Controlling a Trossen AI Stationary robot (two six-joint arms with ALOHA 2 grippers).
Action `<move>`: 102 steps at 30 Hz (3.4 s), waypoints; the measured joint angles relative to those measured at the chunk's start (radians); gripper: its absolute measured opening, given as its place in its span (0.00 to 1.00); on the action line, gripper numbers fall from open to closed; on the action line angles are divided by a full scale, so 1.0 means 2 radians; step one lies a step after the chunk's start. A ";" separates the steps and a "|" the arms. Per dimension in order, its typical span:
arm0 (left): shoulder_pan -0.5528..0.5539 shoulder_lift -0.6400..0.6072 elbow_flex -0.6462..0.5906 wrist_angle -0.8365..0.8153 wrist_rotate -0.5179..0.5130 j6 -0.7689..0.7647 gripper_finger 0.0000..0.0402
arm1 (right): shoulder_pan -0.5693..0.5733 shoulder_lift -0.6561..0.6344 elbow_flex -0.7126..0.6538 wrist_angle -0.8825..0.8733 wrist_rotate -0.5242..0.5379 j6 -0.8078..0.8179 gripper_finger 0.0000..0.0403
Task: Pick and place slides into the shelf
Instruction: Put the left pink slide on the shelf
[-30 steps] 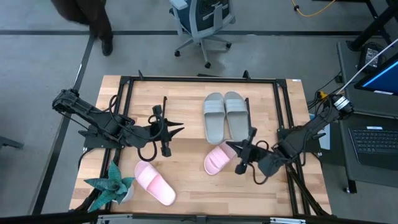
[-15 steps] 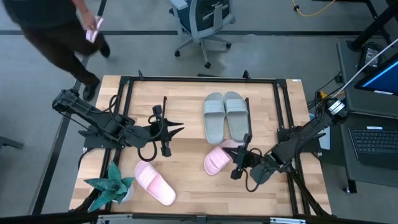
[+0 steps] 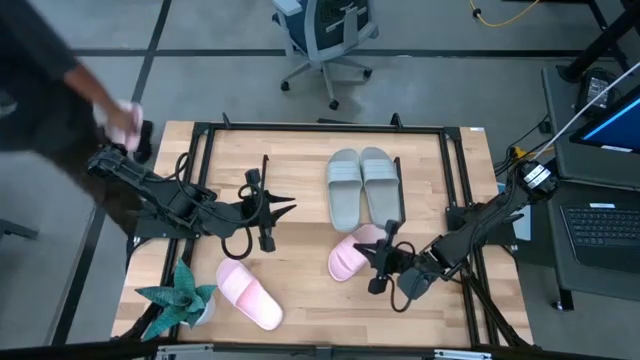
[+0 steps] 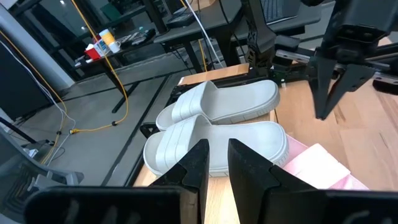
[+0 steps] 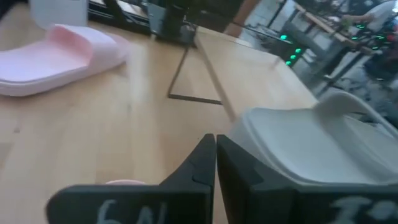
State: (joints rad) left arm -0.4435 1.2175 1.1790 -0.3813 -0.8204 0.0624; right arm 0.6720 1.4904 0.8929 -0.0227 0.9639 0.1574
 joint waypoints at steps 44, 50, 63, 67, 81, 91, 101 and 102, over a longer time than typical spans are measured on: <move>0.000 0.000 0.000 0.000 0.000 0.000 0.13 | 0.054 0.190 0.246 -0.342 -0.021 0.291 0.01; 0.000 0.000 0.000 0.000 0.000 0.000 0.13 | 0.050 0.190 0.246 -0.342 -0.028 0.302 0.03; 0.000 0.000 0.000 0.000 0.000 -0.002 0.13 | 0.020 0.190 0.245 -0.341 -0.077 0.323 0.12; 0.000 0.000 0.000 -0.003 0.002 -0.010 0.13 | 0.015 0.190 0.245 -0.340 -0.079 0.317 0.18; -0.058 0.000 -0.138 0.029 0.062 -0.079 0.13 | 0.015 0.207 0.245 -0.325 -0.104 0.324 0.28; -0.095 0.000 -0.169 0.068 0.062 -0.083 0.13 | 0.011 0.237 0.245 -0.308 -0.116 0.339 0.24; -0.111 0.000 -0.169 0.068 0.062 -0.084 0.13 | -0.002 0.237 0.248 -0.293 -0.116 0.325 0.24; -0.111 0.000 -0.169 0.068 0.062 -0.084 0.13 | -0.003 0.237 0.248 -0.291 -0.116 0.325 0.24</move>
State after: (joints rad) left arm -0.6651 1.2179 0.8410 -0.2451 -0.6960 -0.1055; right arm 0.6662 1.9636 1.3884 -0.6045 0.7315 0.8068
